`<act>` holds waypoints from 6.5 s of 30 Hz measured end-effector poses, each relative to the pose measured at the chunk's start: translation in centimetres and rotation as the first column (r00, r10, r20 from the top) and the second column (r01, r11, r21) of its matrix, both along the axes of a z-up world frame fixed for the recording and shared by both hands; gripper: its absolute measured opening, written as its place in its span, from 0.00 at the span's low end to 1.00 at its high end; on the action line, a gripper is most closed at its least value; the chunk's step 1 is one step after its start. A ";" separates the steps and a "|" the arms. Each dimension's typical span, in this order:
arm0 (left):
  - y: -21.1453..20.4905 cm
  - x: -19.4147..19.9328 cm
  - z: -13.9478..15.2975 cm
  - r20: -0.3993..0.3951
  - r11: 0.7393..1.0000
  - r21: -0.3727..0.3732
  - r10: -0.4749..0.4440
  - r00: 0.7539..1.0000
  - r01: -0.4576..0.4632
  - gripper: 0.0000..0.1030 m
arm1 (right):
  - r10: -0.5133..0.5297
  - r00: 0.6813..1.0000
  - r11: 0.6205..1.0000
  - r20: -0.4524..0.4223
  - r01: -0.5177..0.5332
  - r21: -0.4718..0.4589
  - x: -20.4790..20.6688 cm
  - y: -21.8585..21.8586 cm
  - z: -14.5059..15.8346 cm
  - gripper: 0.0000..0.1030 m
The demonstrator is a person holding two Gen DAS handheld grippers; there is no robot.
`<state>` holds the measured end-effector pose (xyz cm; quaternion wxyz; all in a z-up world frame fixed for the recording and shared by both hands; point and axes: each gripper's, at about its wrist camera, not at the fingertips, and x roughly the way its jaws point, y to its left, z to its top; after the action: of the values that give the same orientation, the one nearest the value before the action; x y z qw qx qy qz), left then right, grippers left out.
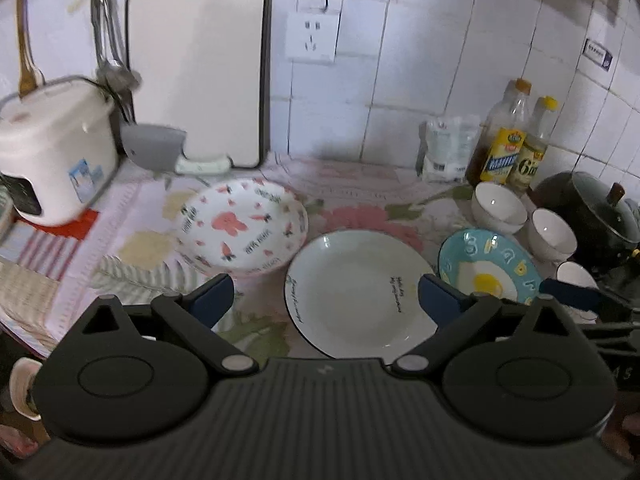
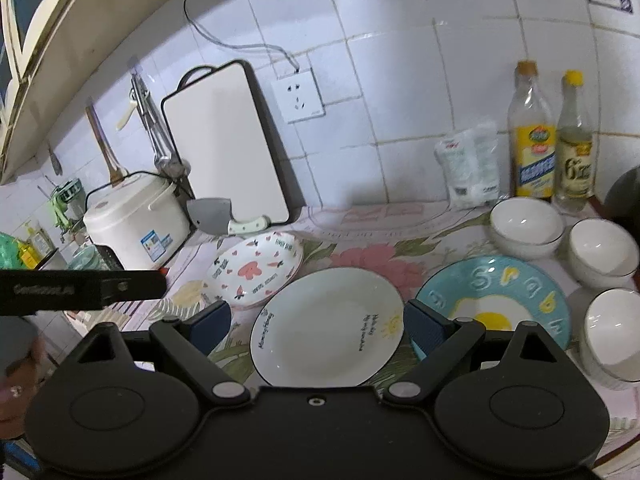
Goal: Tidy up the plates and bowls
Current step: 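Move both grippers to the rim of the white sun-print plate, then close both grippers on the white plate rim and lift it, then carry the white plate toward the wall, lower it, open both grippers, then move both grippers to the rim of the blue Egg plate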
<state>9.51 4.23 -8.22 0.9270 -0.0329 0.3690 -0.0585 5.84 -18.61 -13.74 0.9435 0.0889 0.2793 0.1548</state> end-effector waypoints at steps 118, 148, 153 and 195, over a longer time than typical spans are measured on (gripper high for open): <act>-6.0 25.9 -15.5 -0.263 0.988 -0.108 0.079 0.962 -0.111 0.24 | -0.038 0.978 0.971 -0.203 -0.012 -0.240 25.6 -4.7 -10.1 0.42; -7.4 9.8 0.2 -0.195 0.969 -0.017 -0.246 0.950 0.248 0.82 | 0.032 0.999 0.987 -0.025 -0.036 -0.155 6.0 -8.4 4.7 0.79; -8.3 8.1 0.8 -0.186 0.960 0.017 -0.271 0.944 0.279 0.83 | 0.046 0.999 0.983 0.011 -0.044 -0.178 3.0 -8.9 5.7 0.82; -15.3 10.7 -12.2 -0.240 0.963 -0.068 -0.268 0.933 0.260 0.63 | -0.236 0.937 0.950 -0.259 0.278 0.142 5.1 -16.1 -12.8 0.86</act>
<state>20.20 -11.03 -20.42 0.8568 -0.0065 0.4816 -0.1844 10.90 -34.72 -26.50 0.9036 0.2259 0.3616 0.0422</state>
